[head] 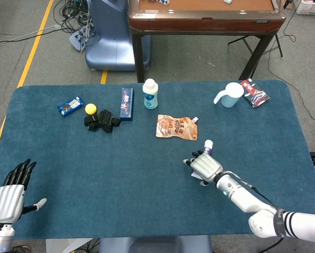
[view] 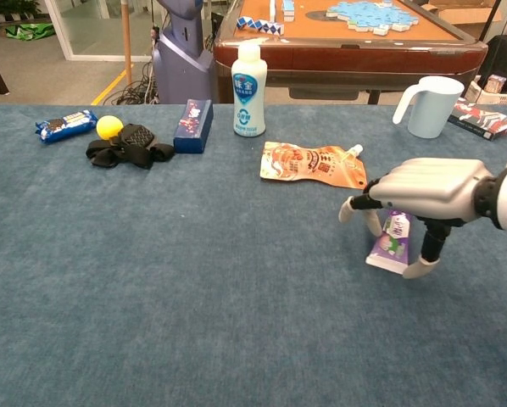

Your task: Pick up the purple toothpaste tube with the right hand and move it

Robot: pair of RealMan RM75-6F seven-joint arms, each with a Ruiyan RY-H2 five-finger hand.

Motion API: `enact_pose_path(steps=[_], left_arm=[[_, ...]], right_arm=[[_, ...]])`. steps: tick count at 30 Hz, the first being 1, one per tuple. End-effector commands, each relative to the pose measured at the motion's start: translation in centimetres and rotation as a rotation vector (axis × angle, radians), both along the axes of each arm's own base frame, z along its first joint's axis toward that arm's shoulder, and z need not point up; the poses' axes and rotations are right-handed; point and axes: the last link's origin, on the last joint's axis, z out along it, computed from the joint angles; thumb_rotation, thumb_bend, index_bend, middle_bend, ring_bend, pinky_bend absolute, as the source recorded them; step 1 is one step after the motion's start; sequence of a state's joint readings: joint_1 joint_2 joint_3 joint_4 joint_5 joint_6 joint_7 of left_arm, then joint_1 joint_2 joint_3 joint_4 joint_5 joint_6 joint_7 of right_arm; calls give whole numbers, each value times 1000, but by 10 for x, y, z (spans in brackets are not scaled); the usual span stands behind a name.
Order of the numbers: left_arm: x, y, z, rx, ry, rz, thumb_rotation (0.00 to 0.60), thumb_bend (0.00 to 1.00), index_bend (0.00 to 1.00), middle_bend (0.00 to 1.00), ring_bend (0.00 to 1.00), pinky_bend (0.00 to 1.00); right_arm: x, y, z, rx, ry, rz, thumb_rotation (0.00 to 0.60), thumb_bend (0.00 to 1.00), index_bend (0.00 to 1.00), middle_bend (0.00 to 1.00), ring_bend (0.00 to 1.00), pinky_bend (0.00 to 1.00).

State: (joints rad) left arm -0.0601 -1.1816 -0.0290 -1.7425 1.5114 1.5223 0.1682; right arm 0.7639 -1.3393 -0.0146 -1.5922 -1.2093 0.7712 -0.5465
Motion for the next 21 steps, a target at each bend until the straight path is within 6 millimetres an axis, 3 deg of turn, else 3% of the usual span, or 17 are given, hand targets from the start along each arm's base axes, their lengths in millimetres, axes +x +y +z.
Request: enact_pose_path(steps=[1,5,9,13,21], left_arm=[[1,0,-1,-5,1,-3,600,0,0,3,0,73],[4,1,-2,-9,-2,-11,600,0,0,3,0,74],[7,1,-2,-10,-2,-18,600,0,0,3,0,74],[10,3,-4,-17,-5,-26,600,0,0,2,0,74],[10,3,-4,-26,-11,-22,600,0,0,2,0,74]], right_arm=[[-15,13,12,1,22,-11,600,38,202,419,164,178],[-32,26,29,-5,51,-35,600,41,202,432,164,167],[-36,29,41,-32,45,-34,600,42,202,432,164,163],[-36,23,65,-145,-48,-67,600,41,202,432,170,163],[-54,0,78,-218,-13,-170,600,41,202,409,178,162]])
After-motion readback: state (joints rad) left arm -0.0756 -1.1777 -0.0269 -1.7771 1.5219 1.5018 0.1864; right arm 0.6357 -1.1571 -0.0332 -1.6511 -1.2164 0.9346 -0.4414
